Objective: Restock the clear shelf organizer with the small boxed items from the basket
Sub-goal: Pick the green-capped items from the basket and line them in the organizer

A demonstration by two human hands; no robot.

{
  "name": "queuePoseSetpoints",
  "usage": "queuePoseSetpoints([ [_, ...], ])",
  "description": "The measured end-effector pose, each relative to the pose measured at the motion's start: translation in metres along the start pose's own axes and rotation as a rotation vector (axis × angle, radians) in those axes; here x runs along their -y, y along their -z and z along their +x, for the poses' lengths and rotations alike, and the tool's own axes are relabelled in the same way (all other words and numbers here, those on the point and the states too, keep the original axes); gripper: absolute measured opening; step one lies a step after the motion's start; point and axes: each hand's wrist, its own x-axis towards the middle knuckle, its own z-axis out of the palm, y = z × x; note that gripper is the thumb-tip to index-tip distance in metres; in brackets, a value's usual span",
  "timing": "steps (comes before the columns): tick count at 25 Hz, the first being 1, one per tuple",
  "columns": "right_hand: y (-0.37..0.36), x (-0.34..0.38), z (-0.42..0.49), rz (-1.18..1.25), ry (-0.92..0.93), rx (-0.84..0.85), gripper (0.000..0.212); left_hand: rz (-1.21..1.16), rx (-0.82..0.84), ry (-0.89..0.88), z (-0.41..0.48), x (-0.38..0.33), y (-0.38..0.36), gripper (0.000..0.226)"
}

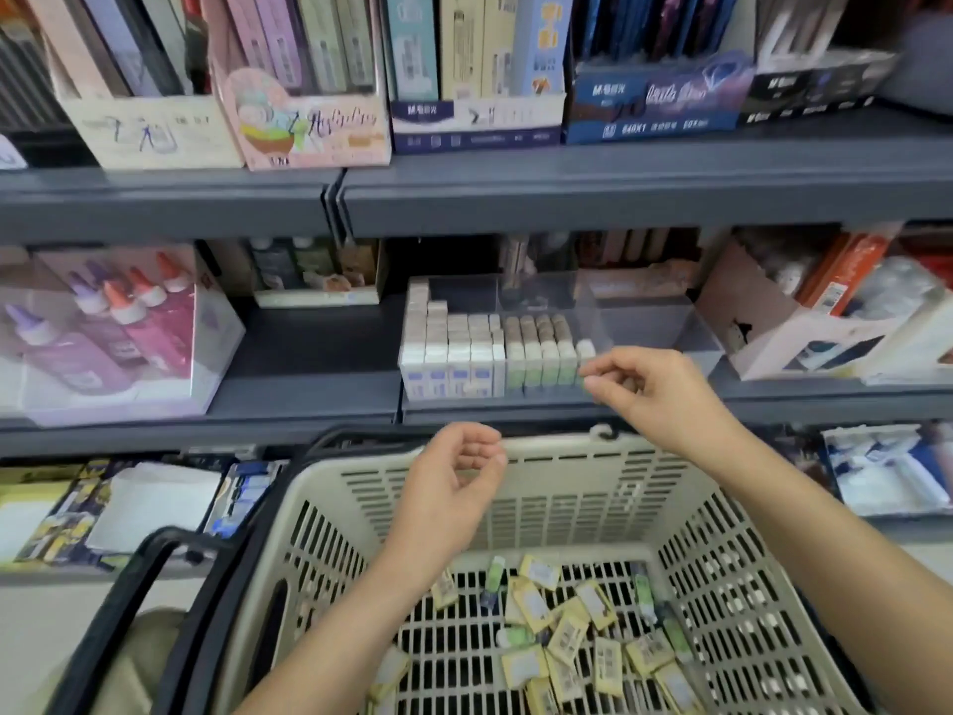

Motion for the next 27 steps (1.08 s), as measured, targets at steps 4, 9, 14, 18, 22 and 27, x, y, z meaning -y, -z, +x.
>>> queuePoseSetpoints([
  [4,-0.057,-0.008,-0.058,0.013,0.028,0.290,0.008,0.193,0.141,0.157,-0.033,0.039,0.001,0.013],
  [9,-0.126,-0.044,-0.111,-0.297,0.037,0.729,0.017,0.317,0.331,0.375,-0.049,0.094,-0.021,0.006],
  [14,-0.151,-0.067,-0.134,-0.460,-0.004,0.859,0.028,0.442,0.473,0.512,-0.066,0.145,-0.031,0.018],
  [18,-0.175,-0.064,-0.126,-0.557,0.077,0.764,0.031,0.474,0.310,0.554,-0.046,0.157,-0.035,0.022],
  [22,-0.189,-0.067,-0.129,-0.753,0.228,0.832,0.034,0.592,0.268,0.464,-0.033,0.164,-0.039,0.037],
  [27,-0.183,-0.081,-0.133,-0.695,0.146,0.809,0.040,0.799,0.362,0.376,-0.028,0.170,-0.053,0.040],
])
